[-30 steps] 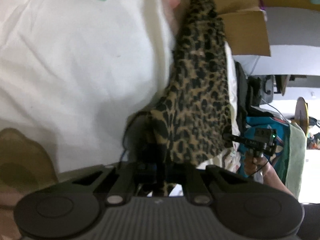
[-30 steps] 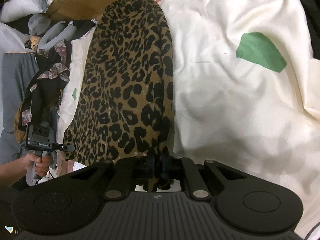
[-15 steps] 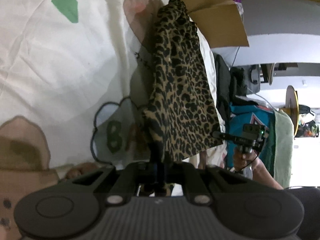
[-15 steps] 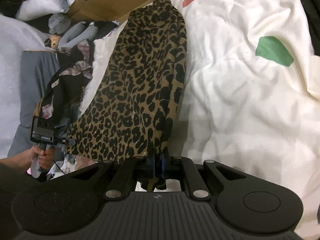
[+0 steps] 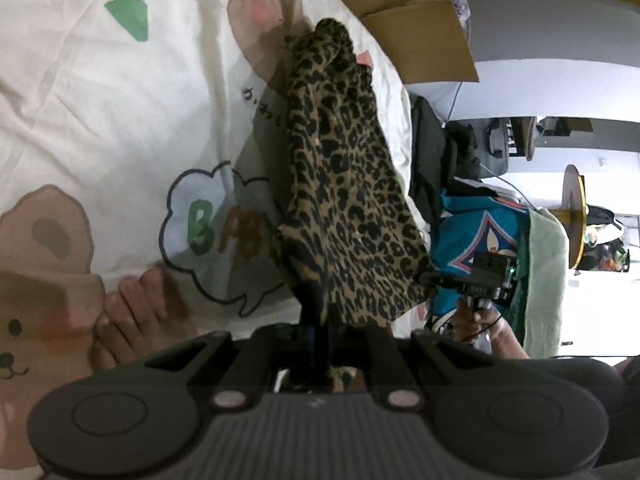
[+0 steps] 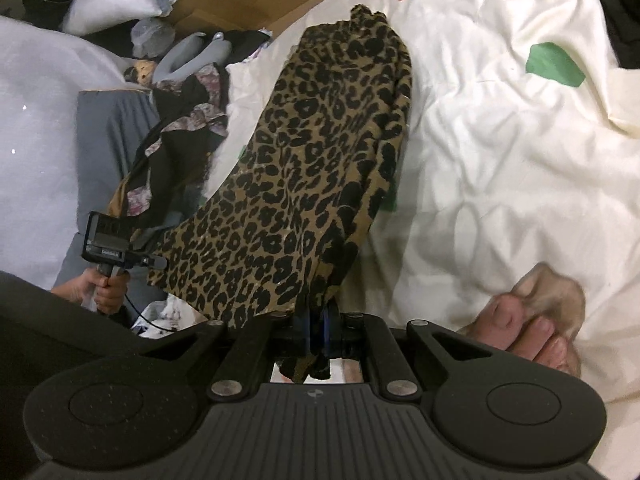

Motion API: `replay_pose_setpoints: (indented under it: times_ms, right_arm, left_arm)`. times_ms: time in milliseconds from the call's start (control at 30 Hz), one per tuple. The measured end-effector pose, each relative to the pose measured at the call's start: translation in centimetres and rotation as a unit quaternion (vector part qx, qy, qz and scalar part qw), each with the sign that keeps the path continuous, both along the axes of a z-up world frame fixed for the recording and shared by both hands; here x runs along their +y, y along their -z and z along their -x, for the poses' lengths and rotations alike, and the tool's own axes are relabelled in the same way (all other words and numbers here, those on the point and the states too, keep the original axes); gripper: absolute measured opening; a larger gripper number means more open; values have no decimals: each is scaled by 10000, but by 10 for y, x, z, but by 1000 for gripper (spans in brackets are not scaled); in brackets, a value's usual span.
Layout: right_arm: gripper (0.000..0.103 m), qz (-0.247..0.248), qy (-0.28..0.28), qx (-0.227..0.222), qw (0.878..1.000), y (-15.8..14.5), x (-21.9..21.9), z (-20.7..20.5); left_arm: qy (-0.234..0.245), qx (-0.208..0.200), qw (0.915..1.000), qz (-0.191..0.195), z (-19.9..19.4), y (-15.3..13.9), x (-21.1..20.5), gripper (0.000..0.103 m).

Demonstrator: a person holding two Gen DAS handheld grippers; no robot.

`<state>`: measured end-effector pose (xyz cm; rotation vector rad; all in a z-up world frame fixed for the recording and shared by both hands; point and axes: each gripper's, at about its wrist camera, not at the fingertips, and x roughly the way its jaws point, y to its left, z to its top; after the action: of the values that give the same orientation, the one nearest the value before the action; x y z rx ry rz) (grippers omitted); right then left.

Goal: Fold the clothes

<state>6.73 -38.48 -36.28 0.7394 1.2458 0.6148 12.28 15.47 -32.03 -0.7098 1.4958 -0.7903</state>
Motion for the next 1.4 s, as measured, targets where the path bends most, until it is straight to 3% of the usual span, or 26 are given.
replay_pose_setpoints:
  times_ms: [300,500,700,933,1400]
  right_arm:
    - [4,33,-100,68,9999,-3,5,4]
    - [4,240,27,198,9995,7,10,-3]
    - [4,261,6,96,9996,2,15,-10]
    - [4,194,258,-161,9993,-11,11,-24]
    - [4,437,1145,-303,9920,-1,7,-51]
  left_arm:
    - [-84,4,9999,68,-1,13,-6,5]
    - [-285,-95,9994,-152,-5,23,-5,5]
    - [-339,-252,9991,-92,-9,16,-7,6]
    - [-712,-577,9958,-21,-23,6,-3,6]
    - [-1344,-1071,9850,-164,-63,23,-16,6]
